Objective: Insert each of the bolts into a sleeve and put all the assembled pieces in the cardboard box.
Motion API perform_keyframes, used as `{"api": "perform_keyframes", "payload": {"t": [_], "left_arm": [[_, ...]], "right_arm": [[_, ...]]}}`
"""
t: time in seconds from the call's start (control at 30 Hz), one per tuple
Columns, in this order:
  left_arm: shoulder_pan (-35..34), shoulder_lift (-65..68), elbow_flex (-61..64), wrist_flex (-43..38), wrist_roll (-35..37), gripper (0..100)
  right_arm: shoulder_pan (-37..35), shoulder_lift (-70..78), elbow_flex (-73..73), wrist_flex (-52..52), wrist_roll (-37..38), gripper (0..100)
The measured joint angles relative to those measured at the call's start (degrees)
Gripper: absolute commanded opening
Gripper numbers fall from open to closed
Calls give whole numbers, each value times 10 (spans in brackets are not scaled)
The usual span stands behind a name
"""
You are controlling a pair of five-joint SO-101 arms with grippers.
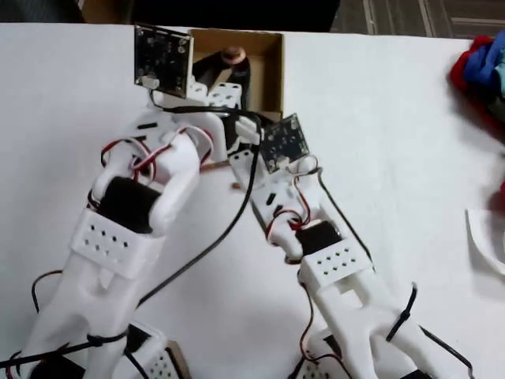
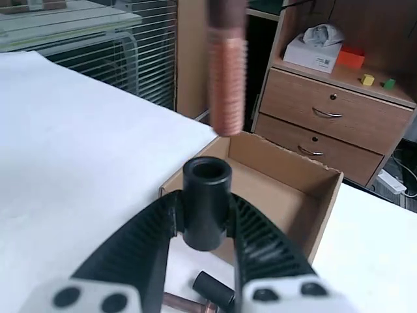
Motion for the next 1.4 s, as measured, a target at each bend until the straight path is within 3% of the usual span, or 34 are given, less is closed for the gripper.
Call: {"api": "perform_keyframes", "payload": {"t": [0.8, 1.17, 1.4], "left_arm": [[-12, -1, 25, -5, 1, 26], [9, 0, 116, -4, 1, 26], [12, 0, 116, -4, -40, 70]], "right_arm": [[-1, -91, 0, 57, 0, 20], [-1, -76, 1, 57, -2, 20], [-1, -76, 1, 57, -2, 21]]}}
